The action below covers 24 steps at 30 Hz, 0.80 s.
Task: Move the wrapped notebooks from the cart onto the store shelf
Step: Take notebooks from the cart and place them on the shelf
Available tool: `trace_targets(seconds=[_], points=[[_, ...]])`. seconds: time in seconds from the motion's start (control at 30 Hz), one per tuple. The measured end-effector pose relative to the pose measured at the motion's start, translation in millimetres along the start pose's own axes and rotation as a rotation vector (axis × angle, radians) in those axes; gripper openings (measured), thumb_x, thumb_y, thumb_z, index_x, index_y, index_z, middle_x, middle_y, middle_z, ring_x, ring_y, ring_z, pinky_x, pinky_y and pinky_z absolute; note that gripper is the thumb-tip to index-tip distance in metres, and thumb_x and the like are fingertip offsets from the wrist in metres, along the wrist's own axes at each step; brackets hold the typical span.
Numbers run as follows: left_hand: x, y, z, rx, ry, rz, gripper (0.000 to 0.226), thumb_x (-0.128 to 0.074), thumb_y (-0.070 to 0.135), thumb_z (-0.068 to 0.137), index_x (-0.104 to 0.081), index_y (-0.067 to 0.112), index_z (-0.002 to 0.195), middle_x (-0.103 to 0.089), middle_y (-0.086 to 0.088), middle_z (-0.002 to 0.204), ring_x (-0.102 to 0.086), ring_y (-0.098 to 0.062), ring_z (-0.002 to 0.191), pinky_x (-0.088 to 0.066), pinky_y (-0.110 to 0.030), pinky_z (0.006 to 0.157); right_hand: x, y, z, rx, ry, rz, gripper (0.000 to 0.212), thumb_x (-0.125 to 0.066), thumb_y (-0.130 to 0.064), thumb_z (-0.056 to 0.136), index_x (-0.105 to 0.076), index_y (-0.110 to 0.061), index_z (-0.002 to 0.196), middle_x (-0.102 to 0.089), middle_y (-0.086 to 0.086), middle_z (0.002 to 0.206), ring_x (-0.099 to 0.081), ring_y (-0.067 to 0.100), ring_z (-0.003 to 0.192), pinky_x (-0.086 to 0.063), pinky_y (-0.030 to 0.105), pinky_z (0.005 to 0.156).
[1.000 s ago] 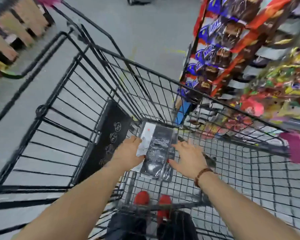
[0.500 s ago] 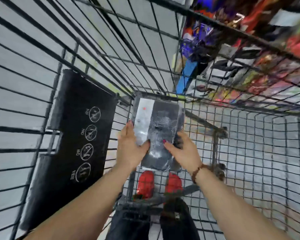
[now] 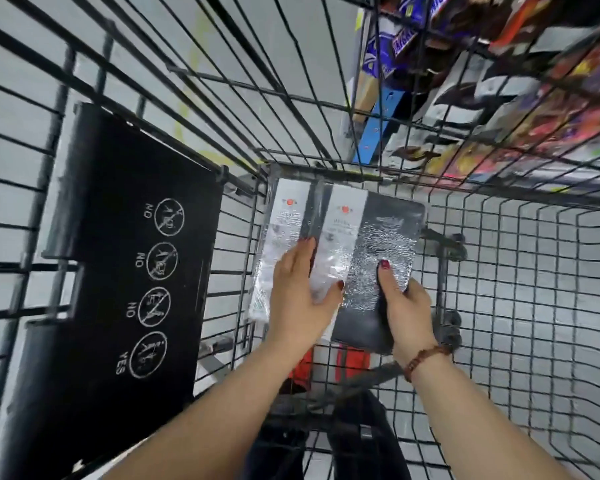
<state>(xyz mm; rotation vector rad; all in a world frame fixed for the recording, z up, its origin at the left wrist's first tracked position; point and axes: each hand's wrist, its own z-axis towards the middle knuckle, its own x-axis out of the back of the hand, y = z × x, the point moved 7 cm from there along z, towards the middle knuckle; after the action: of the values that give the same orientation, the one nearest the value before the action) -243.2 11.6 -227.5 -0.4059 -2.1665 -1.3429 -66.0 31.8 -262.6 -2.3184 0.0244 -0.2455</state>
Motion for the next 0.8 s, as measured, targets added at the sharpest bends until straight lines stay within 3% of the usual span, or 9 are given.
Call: trace_targets(seconds=[0.07,0.17,0.23,0.3,0.4,0.5,0.6,0.73,0.8], points=[[7,-2,7,-0.025,-0.011,0.024,0.068,-0.067,0.028,0.085,-0.036,0.016,0.144,-0.044,-0.003,0.141,-0.034,-0.017,0.133,-0.021,-0.018,0.106,8,1,0,0.006,-0.001,-0.032,0.024,-0.061,-0.041,0.087,-0.059,-0.017,0.086,-0.067,-0.004,0.088,-0.062,0.009,0.081,-0.047,0.021,0.070],[30,-18,22,0.055,0.059,0.006,0.065,-0.066,0.026,0.085,-0.037,0.017,0.142,-0.039,-0.004,0.145,-0.029,-0.020,0.137,-0.017,-0.028,0.116,26,-5,7,0.054,0.021,-0.081,0.023,-0.061,-0.038,0.089,-0.061,-0.016,0.083,-0.067,-0.002,0.083,-0.062,0.013,0.077,-0.048,0.025,0.070],[33,-33,27,0.110,0.037,-0.032,0.066,-0.068,0.026,0.081,-0.039,0.015,0.139,-0.041,-0.006,0.142,-0.035,-0.024,0.135,-0.028,-0.042,0.115,42,-9,10,0.109,0.054,-0.108,0.024,-0.062,-0.038,0.088,-0.063,-0.014,0.083,-0.069,0.000,0.084,-0.063,0.017,0.078,-0.049,0.028,0.073],[32,-38,25,0.137,-0.012,-0.047,0.069,-0.071,0.027,0.079,-0.038,0.018,0.139,-0.045,0.001,0.139,-0.041,-0.015,0.130,-0.034,-0.033,0.111,56,-13,11,0.130,0.088,-0.092,0.022,-0.061,-0.035,0.089,-0.061,-0.015,0.079,-0.065,-0.001,0.077,-0.059,0.015,0.073,-0.047,0.024,0.066],[33,-44,26,0.186,0.019,-0.115,0.064,-0.074,0.018,0.079,-0.039,0.030,0.131,-0.043,0.030,0.109,-0.047,0.015,0.093,-0.031,0.006,0.081,74,-19,12,0.131,0.151,-0.033,0.024,-0.058,-0.027,0.092,-0.052,-0.019,0.071,-0.056,-0.006,0.068,-0.052,0.007,0.061,-0.042,0.012,0.051],[35,-37,28,0.205,0.049,-0.211,0.058,-0.073,0.009,0.079,-0.041,0.037,0.119,-0.041,0.028,0.101,-0.050,0.016,0.087,-0.036,0.000,0.078,92,-19,20,0.132,0.200,-0.068,0.017,-0.057,-0.030,0.093,-0.059,-0.012,0.091,-0.061,-0.003,0.078,-0.057,0.011,0.068,-0.046,0.021,0.059],[32,-39,28,0.228,0.077,-0.236,0.052,-0.074,0.009,0.076,-0.045,0.038,0.108,-0.050,0.009,0.112,-0.051,-0.008,0.105,-0.043,-0.026,0.093,98,-11,26,0.112,0.201,-0.070,0.019,-0.057,-0.033,0.093,-0.058,-0.015,0.089,-0.063,0.003,0.082,-0.059,0.020,0.073,-0.049,0.028,0.067],[25,-46,21,0.286,0.081,-0.315,0.058,-0.076,0.009,0.076,-0.052,0.018,0.127,-0.050,0.003,0.129,-0.052,-0.010,0.115,-0.043,-0.019,0.097,92,-9,24,0.106,0.157,-0.079,0.015,-0.054,-0.028,0.094,-0.056,-0.017,0.083,-0.061,0.003,0.082,-0.058,0.019,0.072,-0.047,0.026,0.062],[26,-49,22,0.316,0.087,-0.364,0.048,-0.079,0.011,0.073,-0.058,0.024,0.115,-0.060,0.005,0.116,-0.060,-0.005,0.102,-0.050,-0.011,0.080,91,-9,22,0.084,0.129,-0.056,0.011,-0.053,-0.026,0.095,-0.057,-0.016,0.093,-0.063,0.001,0.084,-0.059,0.016,0.074,-0.049,0.022,0.056]])
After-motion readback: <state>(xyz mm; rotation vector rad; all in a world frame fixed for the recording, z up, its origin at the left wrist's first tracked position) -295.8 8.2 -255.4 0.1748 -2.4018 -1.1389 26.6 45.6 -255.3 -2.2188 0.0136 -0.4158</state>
